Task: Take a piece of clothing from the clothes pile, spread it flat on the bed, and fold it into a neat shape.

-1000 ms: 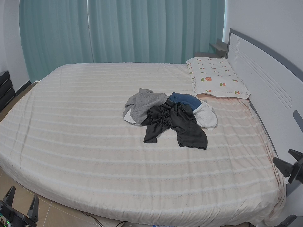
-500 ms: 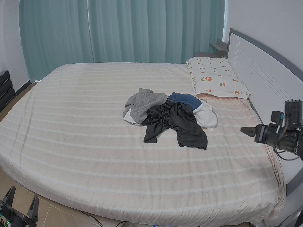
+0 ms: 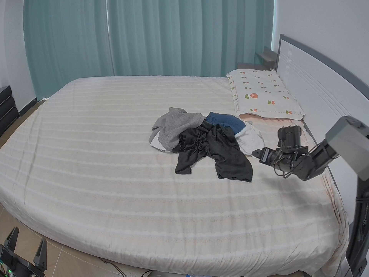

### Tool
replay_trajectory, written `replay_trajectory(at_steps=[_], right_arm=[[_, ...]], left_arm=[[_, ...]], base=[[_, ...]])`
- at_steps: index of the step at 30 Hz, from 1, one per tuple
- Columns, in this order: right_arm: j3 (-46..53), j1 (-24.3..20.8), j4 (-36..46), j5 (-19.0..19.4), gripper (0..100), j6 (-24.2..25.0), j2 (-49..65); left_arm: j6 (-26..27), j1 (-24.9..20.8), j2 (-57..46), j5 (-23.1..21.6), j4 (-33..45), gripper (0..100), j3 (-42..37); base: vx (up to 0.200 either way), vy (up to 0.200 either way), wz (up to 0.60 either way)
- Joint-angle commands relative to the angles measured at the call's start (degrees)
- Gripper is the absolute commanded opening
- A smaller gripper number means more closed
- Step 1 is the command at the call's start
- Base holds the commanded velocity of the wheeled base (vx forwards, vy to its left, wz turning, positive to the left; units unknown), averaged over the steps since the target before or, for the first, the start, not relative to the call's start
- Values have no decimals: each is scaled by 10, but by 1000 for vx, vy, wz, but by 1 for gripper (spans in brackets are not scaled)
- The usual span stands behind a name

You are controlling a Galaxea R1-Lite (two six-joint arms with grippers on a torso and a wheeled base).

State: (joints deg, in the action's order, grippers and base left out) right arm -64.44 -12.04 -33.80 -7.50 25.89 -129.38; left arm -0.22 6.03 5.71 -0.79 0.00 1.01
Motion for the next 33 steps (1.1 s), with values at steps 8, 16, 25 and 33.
replay_trajectory(at_steps=[8, 16, 25, 33], right_arm=[[-225, -18, 30, -23, 100, 57, -239], [-235, -22, 30, -21, 100, 68, -242], [-276, -28, 28, -23, 100, 69, -270], [-272, -28, 23, -22, 0, 70, -265]], left_arm=[[0, 0, 1, 0, 0, 100, -9], [0, 0, 1, 0, 0, 100, -9], [0, 0, 1, 0, 0, 100, -9], [0, 0, 1, 0, 0, 100, -9]], base=[[0, 0, 0], [0, 0, 0], [0, 0, 0], [0, 0, 0]])
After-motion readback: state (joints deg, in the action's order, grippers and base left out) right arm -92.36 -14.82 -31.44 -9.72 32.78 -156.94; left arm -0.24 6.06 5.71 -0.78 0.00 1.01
